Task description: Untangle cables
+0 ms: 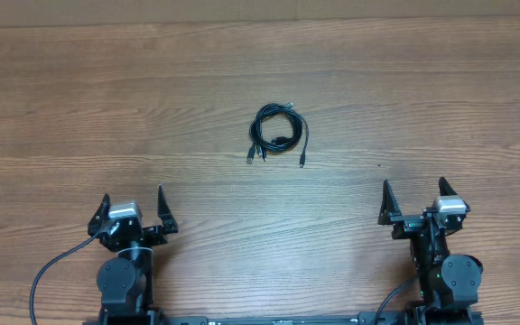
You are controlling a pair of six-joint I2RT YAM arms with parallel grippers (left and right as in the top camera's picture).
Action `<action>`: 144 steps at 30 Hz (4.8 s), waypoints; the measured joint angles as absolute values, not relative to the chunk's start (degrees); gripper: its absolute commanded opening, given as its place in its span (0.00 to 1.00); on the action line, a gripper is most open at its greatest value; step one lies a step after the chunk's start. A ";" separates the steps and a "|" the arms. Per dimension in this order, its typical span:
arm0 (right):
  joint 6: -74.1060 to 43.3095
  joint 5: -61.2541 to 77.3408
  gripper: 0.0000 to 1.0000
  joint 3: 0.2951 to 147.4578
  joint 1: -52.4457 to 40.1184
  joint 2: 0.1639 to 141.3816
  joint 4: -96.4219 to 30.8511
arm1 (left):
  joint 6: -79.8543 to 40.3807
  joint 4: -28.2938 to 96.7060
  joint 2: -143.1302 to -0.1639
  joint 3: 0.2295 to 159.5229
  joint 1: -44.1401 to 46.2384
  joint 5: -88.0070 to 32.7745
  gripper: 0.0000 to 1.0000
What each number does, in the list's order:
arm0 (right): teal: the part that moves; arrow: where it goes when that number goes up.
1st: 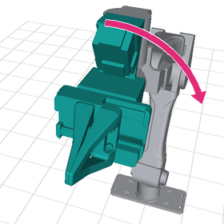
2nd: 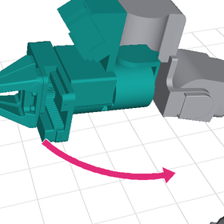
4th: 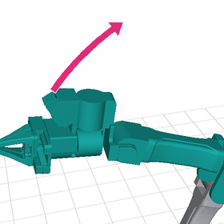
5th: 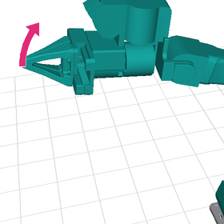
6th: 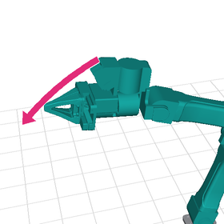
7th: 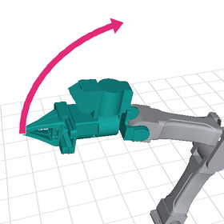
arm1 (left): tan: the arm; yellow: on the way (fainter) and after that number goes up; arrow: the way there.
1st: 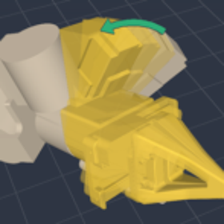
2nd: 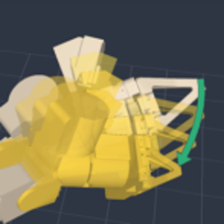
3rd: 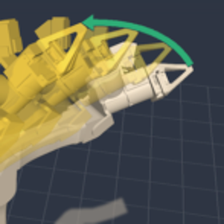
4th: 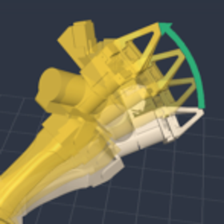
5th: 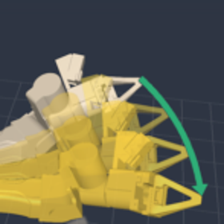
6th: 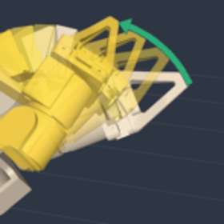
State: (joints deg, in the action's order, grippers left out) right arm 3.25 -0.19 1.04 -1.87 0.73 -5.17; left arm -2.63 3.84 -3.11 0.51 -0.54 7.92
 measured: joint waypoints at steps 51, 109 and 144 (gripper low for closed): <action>3.22 -0.19 1.00 1.04 -1.87 0.73 -5.17 | -2.66 3.84 -3.11 0.51 -0.54 7.92 1.00; -14.31 5.56 1.00 111.66 -8.01 84.27 -62.83 | -5.48 66.63 -108.25 119.33 19.05 -0.38 1.00; -10.83 8.62 0.04 111.68 -8.01 84.95 -74.17 | -12.93 87.81 -143.79 133.82 19.00 -17.39 0.04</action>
State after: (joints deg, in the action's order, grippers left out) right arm -10.83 8.62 111.68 -8.01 84.95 -74.17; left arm -12.93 87.81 -143.79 133.82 19.00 -17.39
